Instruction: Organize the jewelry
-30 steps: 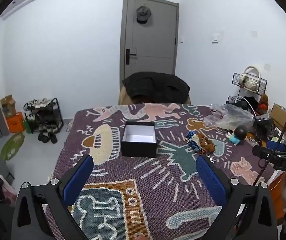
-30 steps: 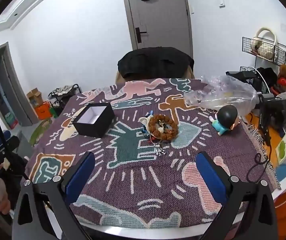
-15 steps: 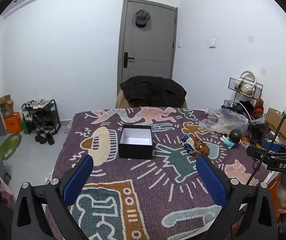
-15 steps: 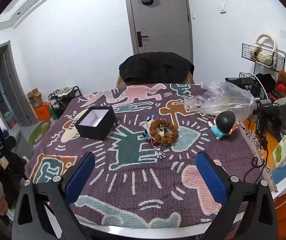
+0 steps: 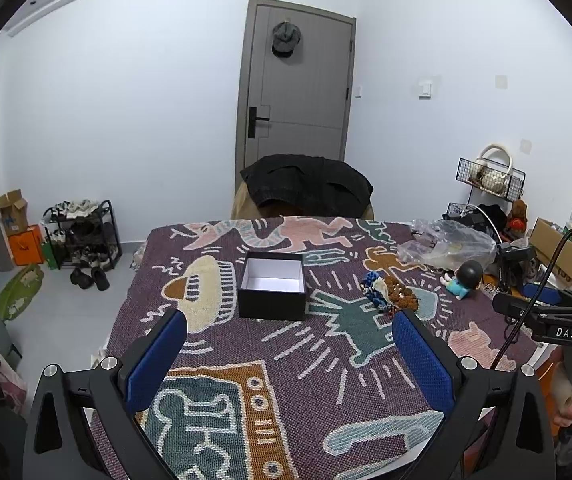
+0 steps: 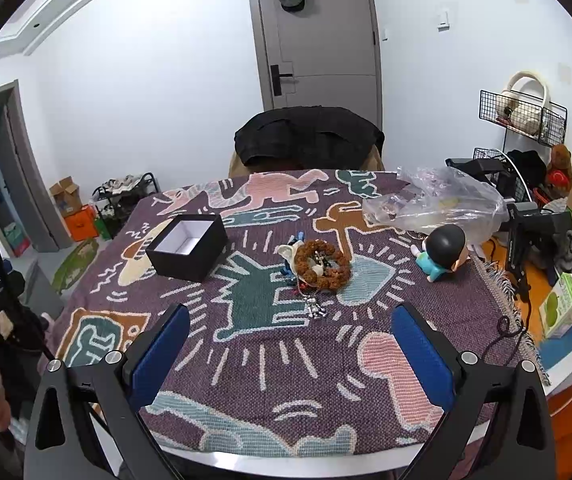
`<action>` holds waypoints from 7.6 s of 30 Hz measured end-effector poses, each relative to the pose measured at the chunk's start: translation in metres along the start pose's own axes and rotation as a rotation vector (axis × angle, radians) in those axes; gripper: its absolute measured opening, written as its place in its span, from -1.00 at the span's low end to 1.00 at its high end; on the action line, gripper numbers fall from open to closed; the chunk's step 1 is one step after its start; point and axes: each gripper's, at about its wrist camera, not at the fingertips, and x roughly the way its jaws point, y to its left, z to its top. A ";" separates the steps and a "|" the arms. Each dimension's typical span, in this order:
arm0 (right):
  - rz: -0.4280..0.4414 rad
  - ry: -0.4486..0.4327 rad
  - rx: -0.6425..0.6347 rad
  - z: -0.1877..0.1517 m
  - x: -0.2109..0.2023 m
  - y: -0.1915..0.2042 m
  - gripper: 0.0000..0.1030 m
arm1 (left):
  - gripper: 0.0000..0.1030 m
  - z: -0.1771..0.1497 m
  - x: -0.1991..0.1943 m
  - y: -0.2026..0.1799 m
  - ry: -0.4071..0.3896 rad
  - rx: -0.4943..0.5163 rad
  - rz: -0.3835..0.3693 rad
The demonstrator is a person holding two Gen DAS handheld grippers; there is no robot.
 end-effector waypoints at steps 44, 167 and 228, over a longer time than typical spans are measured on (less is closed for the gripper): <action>-0.026 -0.018 -0.021 0.001 -0.006 0.004 0.97 | 0.99 0.003 -0.002 0.004 -0.012 -0.006 0.002; 0.268 0.120 0.297 0.084 0.182 -0.093 -0.64 | -1.00 0.088 0.267 -0.071 0.327 -0.085 -0.496; 0.370 0.213 0.110 0.128 0.230 0.076 0.30 | 0.54 0.065 0.207 0.127 0.274 -0.339 -0.129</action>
